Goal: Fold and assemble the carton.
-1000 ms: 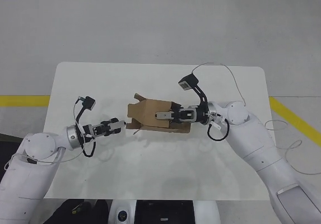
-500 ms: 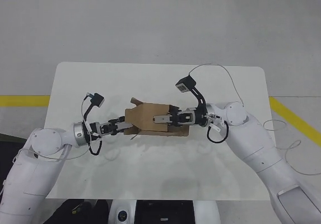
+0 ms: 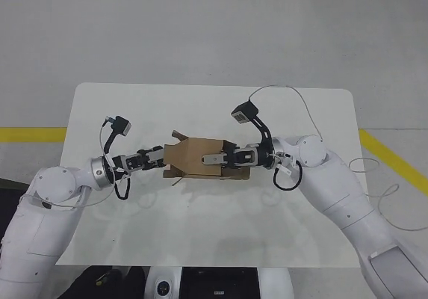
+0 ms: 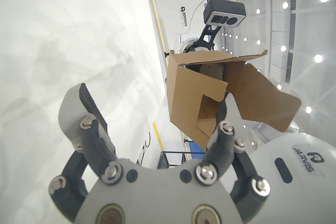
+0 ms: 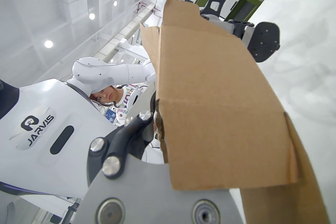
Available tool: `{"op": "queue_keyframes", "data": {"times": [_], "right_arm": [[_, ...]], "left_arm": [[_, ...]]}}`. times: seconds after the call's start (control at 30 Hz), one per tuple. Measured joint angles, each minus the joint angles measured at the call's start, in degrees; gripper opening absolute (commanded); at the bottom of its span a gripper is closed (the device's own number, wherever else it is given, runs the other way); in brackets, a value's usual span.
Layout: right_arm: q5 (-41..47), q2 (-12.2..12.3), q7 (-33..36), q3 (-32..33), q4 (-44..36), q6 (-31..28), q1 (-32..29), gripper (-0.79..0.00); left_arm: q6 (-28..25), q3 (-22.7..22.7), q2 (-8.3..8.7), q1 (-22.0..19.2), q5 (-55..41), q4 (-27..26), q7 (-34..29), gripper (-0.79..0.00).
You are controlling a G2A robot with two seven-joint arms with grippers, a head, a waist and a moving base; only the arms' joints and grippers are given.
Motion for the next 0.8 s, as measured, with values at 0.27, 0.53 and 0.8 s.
{"op": "queue_keyframes", "data": {"times": [0.27,0.53,0.8], "right_arm": [[0.25,-0.04,-0.83,-0.22,0.74,-0.83,0.86,-0.785],[0.28,-0.04,-1.21,-0.60,0.87,-1.21,1.05,-0.785],[-0.40,0.10,-1.45,-0.76,1.79,-1.44,1.22,-0.785]], "left_arm": [[0.53,-0.98,0.30,2.26,2.30,0.20,0.40,0.000],[0.78,-0.41,0.20,2.11,2.09,-0.19,1.17,0.000],[0.07,-2.62,0.42,3.23,1.36,-0.41,2.07,0.000]]}}
